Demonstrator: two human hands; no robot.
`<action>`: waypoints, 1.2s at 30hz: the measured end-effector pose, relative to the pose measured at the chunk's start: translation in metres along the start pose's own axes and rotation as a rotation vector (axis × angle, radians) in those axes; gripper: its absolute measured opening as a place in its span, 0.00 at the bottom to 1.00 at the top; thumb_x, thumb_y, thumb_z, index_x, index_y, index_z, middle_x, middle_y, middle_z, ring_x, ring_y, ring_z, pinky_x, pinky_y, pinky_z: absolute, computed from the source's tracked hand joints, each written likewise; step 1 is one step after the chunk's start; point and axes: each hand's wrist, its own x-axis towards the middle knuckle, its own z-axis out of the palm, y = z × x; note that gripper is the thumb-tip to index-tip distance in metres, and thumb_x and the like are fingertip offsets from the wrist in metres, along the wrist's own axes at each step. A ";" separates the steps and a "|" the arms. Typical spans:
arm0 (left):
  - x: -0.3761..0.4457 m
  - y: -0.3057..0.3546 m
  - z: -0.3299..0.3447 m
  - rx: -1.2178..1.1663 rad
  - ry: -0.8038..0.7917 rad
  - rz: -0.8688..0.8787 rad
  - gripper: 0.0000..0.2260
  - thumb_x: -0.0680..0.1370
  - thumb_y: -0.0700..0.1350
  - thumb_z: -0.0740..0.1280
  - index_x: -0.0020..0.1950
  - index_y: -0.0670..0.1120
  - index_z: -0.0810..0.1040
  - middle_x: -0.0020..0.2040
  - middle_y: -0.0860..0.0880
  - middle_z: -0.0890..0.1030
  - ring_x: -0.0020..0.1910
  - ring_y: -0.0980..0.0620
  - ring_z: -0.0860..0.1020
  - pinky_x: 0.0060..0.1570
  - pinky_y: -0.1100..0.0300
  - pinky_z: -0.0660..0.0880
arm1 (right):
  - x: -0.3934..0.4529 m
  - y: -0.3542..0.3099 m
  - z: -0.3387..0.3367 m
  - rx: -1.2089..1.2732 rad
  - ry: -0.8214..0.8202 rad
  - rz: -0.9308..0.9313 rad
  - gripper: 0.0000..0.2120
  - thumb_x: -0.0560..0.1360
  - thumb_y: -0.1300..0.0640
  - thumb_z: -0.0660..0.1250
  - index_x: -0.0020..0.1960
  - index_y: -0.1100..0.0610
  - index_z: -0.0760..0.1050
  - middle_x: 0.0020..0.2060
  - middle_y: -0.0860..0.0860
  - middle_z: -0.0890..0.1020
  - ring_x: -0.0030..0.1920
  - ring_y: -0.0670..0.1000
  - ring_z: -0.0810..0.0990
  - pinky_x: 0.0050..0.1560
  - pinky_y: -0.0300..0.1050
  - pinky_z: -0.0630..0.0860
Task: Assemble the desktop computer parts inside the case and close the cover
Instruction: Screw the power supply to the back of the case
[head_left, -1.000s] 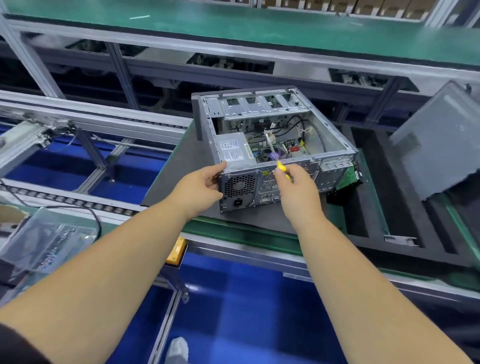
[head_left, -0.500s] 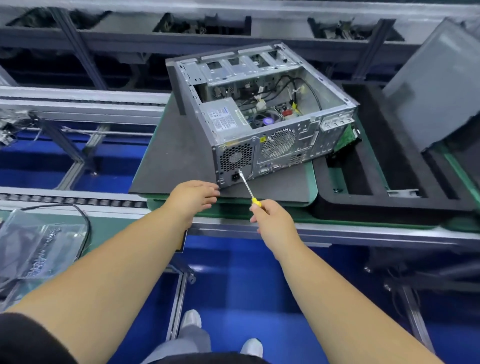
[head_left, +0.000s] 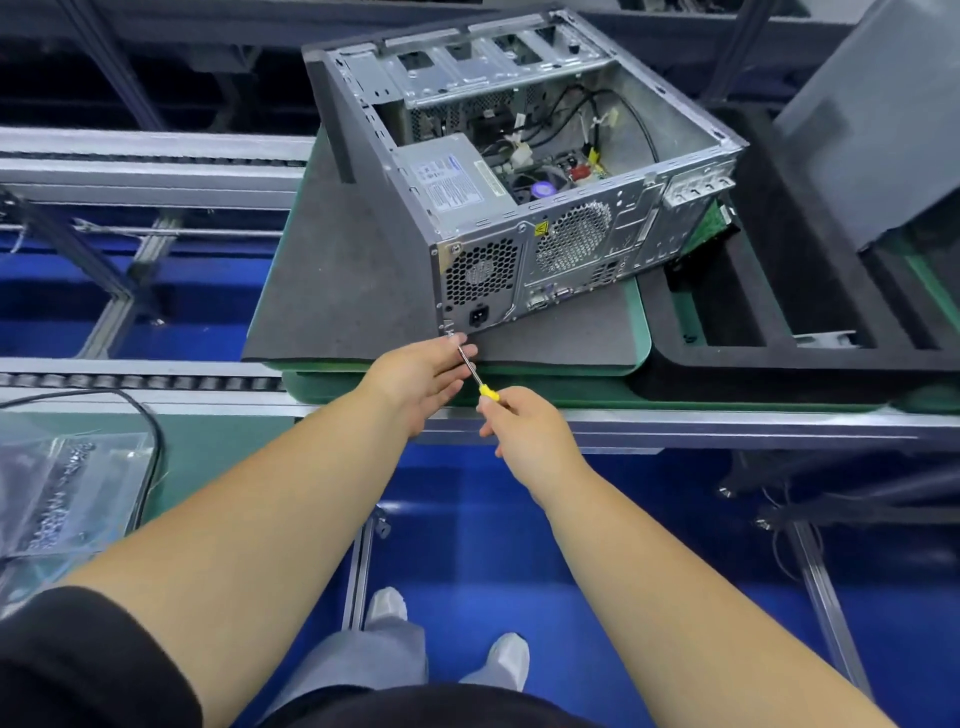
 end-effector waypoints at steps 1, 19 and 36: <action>0.000 0.001 0.001 -0.010 0.009 0.005 0.08 0.81 0.45 0.65 0.57 0.46 0.80 0.51 0.50 0.85 0.52 0.54 0.82 0.45 0.63 0.76 | 0.000 -0.001 0.000 -0.008 0.002 -0.002 0.09 0.80 0.43 0.59 0.45 0.44 0.73 0.38 0.43 0.81 0.39 0.46 0.78 0.39 0.44 0.73; 0.015 0.004 0.002 -0.039 0.015 -0.034 0.07 0.81 0.46 0.65 0.50 0.46 0.82 0.44 0.51 0.86 0.45 0.57 0.82 0.42 0.64 0.76 | 0.003 -0.015 -0.004 0.060 -0.004 0.060 0.14 0.81 0.44 0.59 0.42 0.46 0.79 0.27 0.39 0.79 0.33 0.46 0.75 0.40 0.46 0.73; 0.018 0.002 -0.007 -0.051 -0.042 -0.049 0.06 0.79 0.44 0.67 0.51 0.45 0.83 0.45 0.51 0.86 0.39 0.59 0.84 0.36 0.66 0.77 | -0.001 -0.042 -0.006 0.349 -0.062 0.427 0.22 0.83 0.45 0.57 0.41 0.57 0.80 0.26 0.46 0.81 0.27 0.46 0.71 0.25 0.38 0.68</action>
